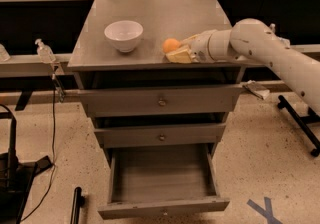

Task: Place orange into bottom drawer

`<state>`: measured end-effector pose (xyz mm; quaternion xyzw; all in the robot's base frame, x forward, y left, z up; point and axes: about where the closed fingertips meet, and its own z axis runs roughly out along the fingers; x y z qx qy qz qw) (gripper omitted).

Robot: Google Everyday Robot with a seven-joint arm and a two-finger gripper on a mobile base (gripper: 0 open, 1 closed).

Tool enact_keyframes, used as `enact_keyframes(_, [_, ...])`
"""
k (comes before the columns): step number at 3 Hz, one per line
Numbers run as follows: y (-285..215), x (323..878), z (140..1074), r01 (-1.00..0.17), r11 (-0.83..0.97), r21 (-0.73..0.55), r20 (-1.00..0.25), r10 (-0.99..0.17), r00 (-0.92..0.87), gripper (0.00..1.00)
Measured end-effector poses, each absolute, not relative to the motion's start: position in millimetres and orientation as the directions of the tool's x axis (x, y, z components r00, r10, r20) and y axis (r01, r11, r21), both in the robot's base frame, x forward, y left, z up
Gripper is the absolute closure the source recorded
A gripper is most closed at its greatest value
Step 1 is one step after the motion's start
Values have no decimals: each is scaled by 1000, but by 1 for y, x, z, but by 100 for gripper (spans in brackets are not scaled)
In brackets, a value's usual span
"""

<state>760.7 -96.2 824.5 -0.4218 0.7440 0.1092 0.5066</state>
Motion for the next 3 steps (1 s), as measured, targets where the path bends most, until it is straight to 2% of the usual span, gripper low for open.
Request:
enact_keyframes(1, [-96,761,826,-738,620,-265,-846,-517,-131,92])
enact_keyframes(2, [-96,761,826,-738,620,-265,-846,-517,-131,100])
enact_keyframes(3, [-96,761,826,-738,620,-265,-846,-517,-131,100])
